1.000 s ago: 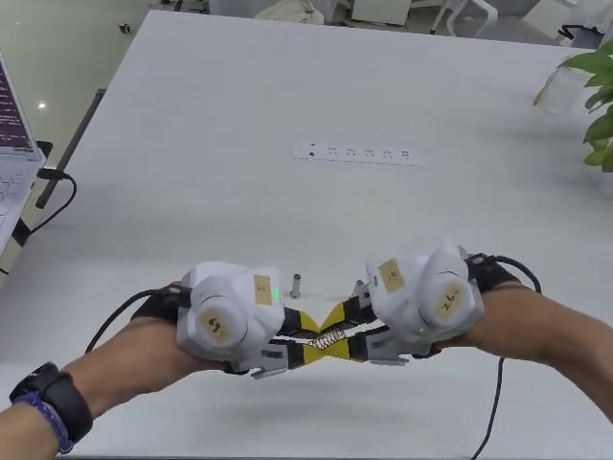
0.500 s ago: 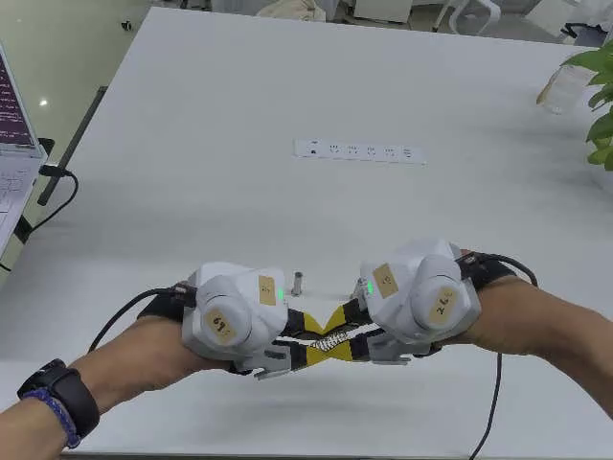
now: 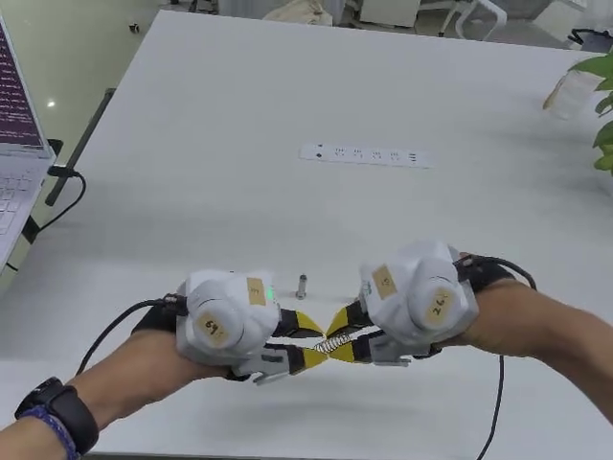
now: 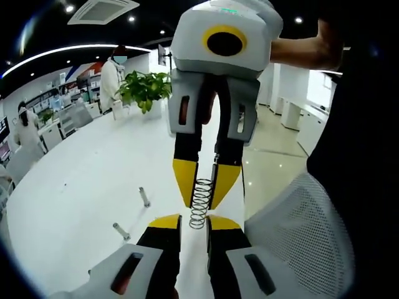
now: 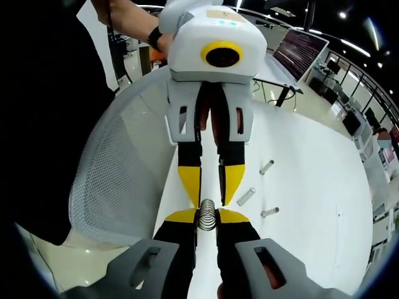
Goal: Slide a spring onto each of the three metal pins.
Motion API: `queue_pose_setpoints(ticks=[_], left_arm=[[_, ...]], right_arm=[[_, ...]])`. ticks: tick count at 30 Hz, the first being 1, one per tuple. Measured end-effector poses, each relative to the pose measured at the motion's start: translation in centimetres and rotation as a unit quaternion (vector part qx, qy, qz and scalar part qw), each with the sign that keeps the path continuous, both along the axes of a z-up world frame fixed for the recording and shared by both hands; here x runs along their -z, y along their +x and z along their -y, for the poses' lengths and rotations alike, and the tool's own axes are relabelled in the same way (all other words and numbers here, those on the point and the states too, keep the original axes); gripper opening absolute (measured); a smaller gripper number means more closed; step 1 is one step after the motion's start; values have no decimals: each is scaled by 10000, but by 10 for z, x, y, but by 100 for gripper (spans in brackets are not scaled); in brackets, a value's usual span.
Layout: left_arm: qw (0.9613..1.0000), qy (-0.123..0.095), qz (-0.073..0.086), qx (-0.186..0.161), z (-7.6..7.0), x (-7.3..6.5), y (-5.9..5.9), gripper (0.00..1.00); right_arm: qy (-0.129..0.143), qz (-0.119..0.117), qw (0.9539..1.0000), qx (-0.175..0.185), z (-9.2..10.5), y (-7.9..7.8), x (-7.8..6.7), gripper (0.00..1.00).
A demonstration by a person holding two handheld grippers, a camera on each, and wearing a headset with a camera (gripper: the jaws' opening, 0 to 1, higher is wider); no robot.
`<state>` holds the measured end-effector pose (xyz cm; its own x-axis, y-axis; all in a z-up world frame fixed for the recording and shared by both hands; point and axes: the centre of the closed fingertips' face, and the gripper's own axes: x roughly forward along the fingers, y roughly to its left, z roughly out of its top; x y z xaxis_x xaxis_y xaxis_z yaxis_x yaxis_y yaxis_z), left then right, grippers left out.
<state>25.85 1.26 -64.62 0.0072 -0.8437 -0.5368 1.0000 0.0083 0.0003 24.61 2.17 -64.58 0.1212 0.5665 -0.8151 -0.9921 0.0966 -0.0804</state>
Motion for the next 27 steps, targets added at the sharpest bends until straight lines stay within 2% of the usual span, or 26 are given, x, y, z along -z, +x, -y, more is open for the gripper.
queue_pose_setpoints(ticks=[4, 13, 20, 27], left_arm=[[9999, -19, -27, -129, -7, -1, 3, 8], [9983, 5, -116, -567, -28, 7, 9, 14], [9941, 88, -153, -1067, -54, 19, 17, 21], [9886, 79, -158, -1496, -76, 21, 25, 26]], right_arm=[[22, -26, 10000, 90, 1, 3, 2, 8], [-21, -116, 9996, 251, 7, 7, 13, 8], [-118, -233, 9993, 268, 11, 10, 20, 8], [-248, -267, 9990, 243, 13, 16, 25, 8]])
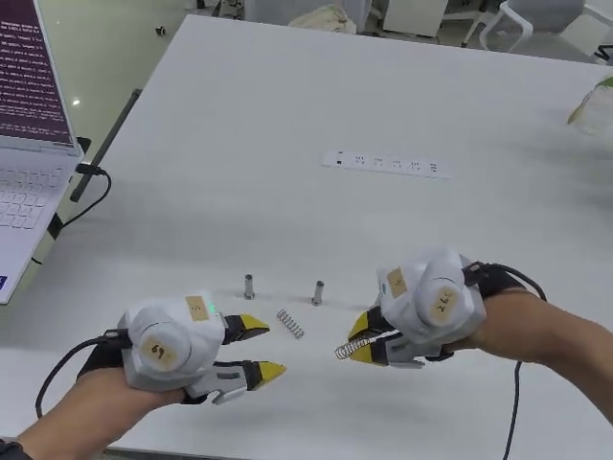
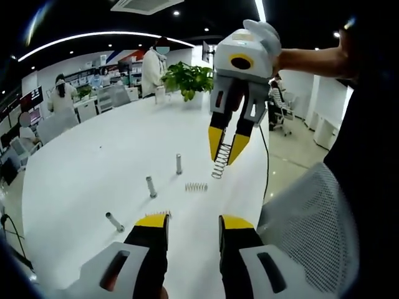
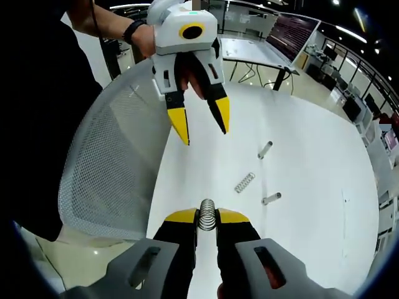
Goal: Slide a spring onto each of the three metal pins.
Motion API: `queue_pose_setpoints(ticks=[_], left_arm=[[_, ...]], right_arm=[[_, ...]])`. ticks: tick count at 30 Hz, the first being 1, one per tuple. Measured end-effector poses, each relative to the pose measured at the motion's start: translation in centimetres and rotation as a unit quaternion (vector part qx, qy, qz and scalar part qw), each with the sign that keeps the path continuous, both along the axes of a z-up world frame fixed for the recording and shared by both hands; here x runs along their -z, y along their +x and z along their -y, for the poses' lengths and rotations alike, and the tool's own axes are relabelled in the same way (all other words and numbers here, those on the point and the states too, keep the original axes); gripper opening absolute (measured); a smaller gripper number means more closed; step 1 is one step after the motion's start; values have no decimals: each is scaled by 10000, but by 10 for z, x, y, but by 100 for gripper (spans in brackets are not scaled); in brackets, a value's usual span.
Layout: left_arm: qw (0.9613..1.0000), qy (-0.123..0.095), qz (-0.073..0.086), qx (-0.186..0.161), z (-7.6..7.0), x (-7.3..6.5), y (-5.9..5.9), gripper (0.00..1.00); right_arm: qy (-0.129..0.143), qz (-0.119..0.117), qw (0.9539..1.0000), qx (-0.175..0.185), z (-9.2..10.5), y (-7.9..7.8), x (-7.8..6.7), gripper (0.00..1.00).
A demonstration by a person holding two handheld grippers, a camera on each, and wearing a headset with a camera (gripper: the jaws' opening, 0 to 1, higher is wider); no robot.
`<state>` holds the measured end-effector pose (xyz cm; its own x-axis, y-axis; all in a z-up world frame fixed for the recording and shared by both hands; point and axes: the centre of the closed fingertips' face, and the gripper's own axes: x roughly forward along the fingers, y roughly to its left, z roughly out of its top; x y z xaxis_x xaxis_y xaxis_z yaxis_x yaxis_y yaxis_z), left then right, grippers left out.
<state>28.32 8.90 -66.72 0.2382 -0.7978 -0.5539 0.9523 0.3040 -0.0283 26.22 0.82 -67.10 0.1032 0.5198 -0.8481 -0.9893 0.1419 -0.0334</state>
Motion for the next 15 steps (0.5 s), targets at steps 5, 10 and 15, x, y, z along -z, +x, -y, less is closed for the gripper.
queue_pose_setpoints(ticks=[5, 10, 15], left_arm=[[9996, -33, -21, -296, -16, 1, 5, 29], [9984, -57, -62, -551, -30, 4, 6, 32], [9971, -46, -74, -763, -44, 7, 6, 35]], right_arm=[[-101, -9, 9999, -31, 2, 6, 3, 8], [-154, -26, 9999, -74, 1, 13, 3, 8], [-219, -19, 9996, -158, -2, 21, 3, 8]])
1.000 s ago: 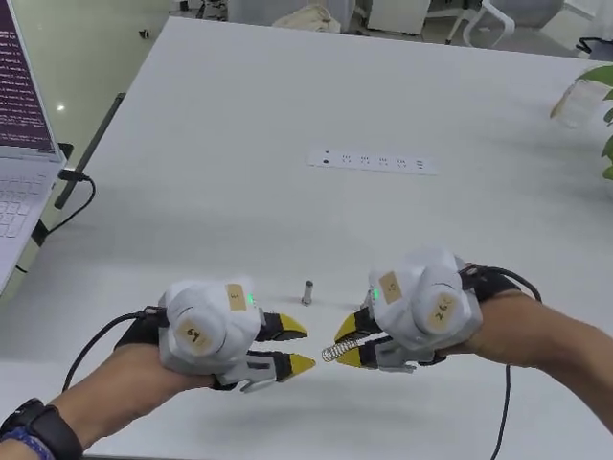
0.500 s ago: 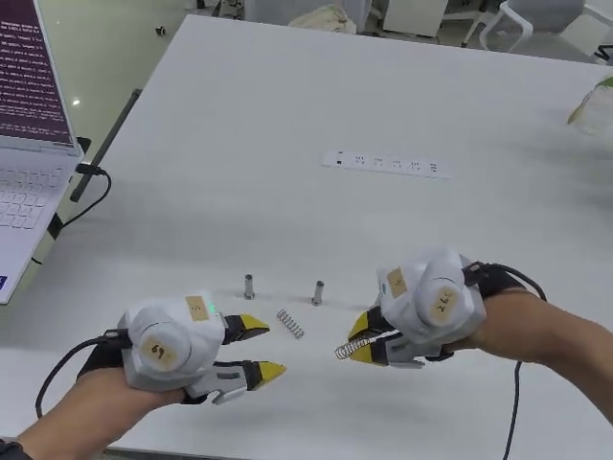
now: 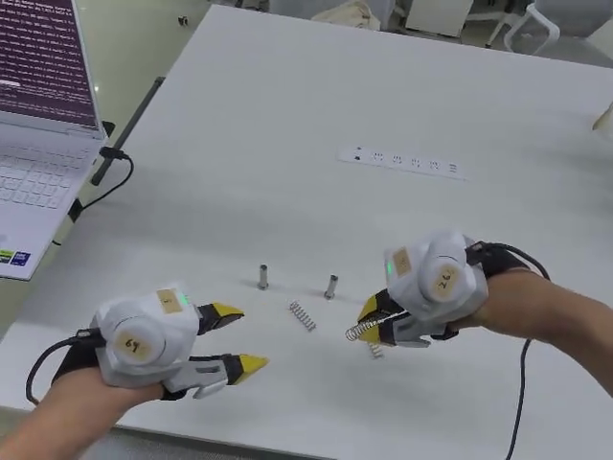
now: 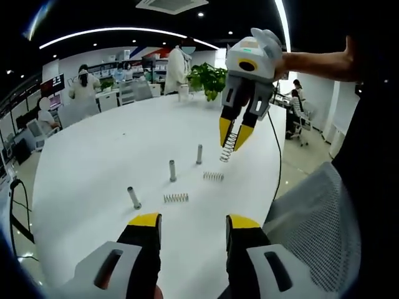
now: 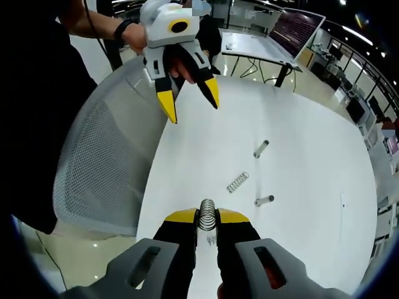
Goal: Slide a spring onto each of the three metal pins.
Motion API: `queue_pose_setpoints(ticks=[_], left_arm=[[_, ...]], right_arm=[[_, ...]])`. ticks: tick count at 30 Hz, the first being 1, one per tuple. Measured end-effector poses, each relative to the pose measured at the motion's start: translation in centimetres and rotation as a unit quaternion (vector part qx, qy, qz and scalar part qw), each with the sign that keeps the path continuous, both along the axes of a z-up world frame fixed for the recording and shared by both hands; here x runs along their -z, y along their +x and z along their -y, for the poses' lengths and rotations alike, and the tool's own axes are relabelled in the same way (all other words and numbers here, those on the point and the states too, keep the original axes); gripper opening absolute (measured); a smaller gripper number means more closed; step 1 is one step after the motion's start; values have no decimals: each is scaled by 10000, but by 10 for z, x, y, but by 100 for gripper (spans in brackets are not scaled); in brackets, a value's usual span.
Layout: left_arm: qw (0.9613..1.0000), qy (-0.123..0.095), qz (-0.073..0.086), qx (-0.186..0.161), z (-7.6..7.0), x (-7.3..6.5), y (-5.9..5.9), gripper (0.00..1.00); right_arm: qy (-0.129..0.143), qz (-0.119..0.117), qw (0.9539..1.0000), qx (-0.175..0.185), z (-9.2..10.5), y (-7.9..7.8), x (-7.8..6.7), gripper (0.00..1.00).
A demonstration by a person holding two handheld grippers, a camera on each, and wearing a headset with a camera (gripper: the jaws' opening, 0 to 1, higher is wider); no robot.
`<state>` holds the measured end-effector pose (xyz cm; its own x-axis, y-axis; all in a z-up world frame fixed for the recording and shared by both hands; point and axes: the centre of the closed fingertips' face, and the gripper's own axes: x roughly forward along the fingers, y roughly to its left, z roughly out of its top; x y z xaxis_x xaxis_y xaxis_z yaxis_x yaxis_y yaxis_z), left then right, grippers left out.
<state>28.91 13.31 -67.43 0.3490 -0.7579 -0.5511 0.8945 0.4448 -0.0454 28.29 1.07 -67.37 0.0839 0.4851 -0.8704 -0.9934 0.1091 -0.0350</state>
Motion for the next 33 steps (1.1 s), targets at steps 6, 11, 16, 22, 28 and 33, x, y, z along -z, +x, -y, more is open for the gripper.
queue_pose_setpoints(ticks=[6, 11, 16, 22, 28, 33], left_arm=[[9995, -75, -13, -313, -15, -1, 5, 40], [9986, -136, 5, -512, -24, -3, 9, 45], [9973, -196, -15, -706, -34, -3, 11, 48], [9954, -254, -44, -925, -47, -4, 12, 53], [9942, -280, -33, -1039, -55, -5, 13, 56], [9935, -286, -50, -1099, -58, -4, 12, 58]], right_arm=[[-68, -14, 9999, -82, -7, 10, 0, 8], [-133, -39, 9998, -132, -12, 18, 2, 8], [-150, -59, 9997, -176, -20, 28, 4, 8], [-210, -63, 9994, -271, -29, 39, 4, 8], [-288, -41, 9990, -336, -36, 52, 5, 8], [-358, -27, 9986, -398, -42, 62, 7, 8]])
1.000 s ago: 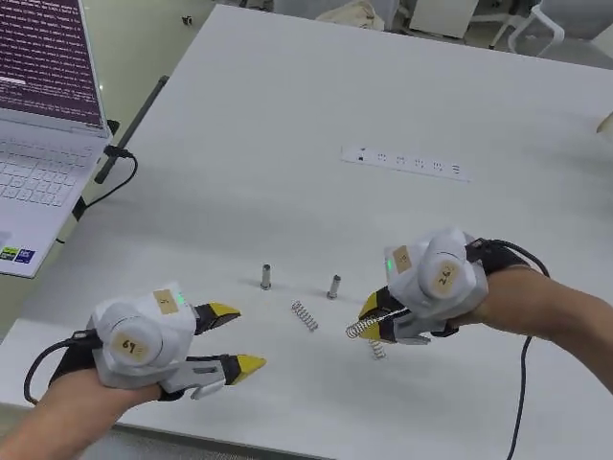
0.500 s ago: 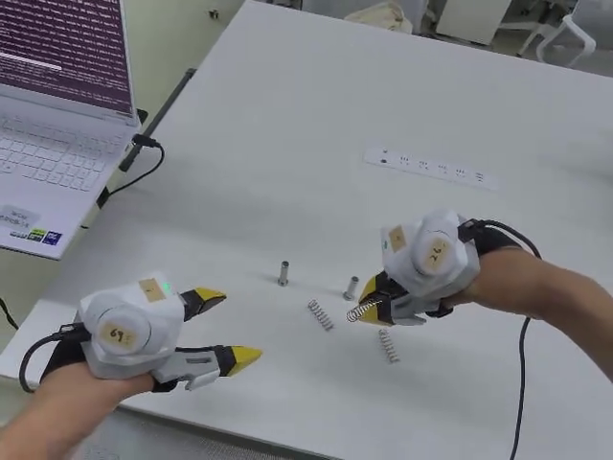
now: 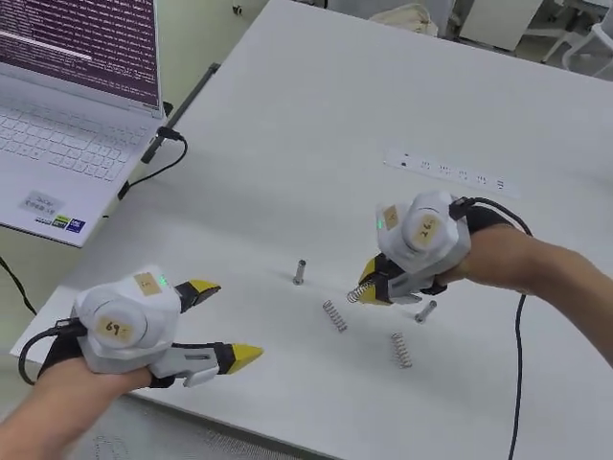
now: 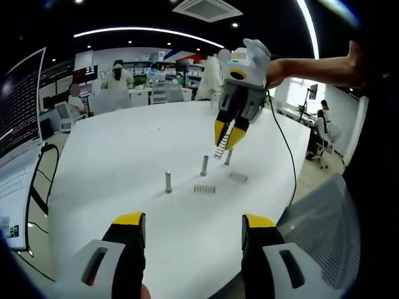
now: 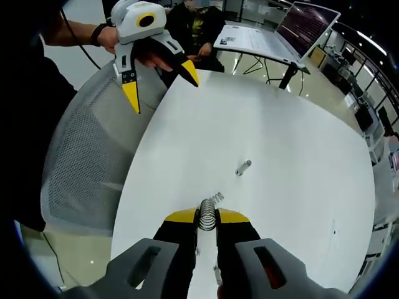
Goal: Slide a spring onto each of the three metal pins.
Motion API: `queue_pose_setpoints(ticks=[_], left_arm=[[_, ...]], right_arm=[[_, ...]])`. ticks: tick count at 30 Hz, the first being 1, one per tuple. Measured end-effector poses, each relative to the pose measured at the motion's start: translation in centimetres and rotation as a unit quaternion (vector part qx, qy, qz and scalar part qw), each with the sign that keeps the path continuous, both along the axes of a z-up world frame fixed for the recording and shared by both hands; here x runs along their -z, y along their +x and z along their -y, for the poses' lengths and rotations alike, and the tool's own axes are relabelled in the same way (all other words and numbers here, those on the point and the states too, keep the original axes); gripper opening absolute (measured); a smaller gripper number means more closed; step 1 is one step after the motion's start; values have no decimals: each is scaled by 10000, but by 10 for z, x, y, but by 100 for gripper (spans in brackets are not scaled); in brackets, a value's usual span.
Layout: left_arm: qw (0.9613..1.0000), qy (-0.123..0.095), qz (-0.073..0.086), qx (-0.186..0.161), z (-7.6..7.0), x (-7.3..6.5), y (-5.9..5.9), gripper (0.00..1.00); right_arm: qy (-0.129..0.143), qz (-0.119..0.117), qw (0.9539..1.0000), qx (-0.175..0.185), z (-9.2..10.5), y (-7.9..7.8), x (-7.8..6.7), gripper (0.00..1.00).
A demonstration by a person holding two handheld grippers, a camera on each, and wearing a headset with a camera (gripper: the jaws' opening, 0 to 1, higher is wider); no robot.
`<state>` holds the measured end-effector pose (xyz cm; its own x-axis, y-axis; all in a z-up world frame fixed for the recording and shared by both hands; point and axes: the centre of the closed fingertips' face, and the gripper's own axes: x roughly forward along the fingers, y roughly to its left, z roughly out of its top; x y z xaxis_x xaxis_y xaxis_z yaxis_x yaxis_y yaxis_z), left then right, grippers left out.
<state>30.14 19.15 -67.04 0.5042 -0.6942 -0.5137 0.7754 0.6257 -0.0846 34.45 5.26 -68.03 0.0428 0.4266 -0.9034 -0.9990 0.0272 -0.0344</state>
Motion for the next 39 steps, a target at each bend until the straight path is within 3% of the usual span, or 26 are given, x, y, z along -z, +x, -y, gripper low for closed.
queue_pose_setpoints(ticks=[16, 39], left_arm=[[10000, -37, -30, -82, -5, 0, 0, 58], [9998, -105, -83, -143, -5, 1, 3, 58]], right_arm=[[-125, -48, 9997, -211, -21, 25, 6, 8], [-485, 90, 9967, -639, -51, 71, 17, 8]])
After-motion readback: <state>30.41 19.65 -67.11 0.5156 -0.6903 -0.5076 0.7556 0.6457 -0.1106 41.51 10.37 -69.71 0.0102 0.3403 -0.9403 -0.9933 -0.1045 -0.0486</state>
